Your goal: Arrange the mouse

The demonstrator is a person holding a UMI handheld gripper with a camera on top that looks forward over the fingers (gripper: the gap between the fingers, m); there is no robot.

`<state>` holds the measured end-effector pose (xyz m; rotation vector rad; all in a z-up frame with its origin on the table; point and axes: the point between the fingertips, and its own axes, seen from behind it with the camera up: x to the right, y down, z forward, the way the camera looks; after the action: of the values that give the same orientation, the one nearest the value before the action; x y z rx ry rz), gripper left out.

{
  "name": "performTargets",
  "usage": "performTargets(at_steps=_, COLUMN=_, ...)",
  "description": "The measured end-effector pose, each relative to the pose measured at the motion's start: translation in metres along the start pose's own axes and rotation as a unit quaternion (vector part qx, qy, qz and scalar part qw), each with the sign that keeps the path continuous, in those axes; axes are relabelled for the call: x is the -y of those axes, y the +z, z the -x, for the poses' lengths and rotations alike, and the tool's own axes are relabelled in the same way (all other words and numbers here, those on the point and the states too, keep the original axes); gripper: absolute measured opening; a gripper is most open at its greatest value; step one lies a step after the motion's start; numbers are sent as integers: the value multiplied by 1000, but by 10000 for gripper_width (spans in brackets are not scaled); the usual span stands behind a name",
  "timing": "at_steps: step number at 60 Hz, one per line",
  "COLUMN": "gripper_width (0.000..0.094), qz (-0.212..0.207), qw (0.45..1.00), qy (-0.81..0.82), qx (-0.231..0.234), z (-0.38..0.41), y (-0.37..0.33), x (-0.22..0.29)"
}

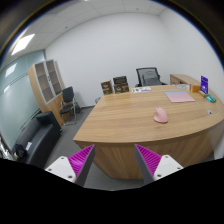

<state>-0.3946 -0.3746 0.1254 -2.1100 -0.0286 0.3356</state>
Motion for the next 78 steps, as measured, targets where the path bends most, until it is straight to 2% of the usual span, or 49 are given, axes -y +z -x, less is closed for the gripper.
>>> performTargets(at_steps=5, gripper_width=825, qz=-12, qw=1000, qy=-6, qx=-13, z=-8, y=7, x=4)
performTargets(at_steps=15, gripper_width=822, qz=-1, qw=999, qy=-2, qx=-44, z=-34, y=31, x=-7)
performTargets(at_steps=35, gripper_width=819, qz=-28, qw=995, qy=-13, qx=-99, z=-168, y=104, x=38)
performTargets(at_steps=52, gripper_width=815, qz=-41, qw=994, qy=-11, qx=-97, z=-248, y=204, x=90)
performTargets(at_steps=70, gripper_width=817, qz=-18, qw=995, qy=-1, qx=-100, z=-275, y=265, x=100)
performTargets(at_steps=74, gripper_width=799, qz=-20, qw=994, qy=-10, qx=-105, z=-277, y=272, x=103)
performTargets(at_steps=78, gripper_width=714, qz=-20, qw=993, qy=-12, qx=-114, z=-278, y=277, x=102)
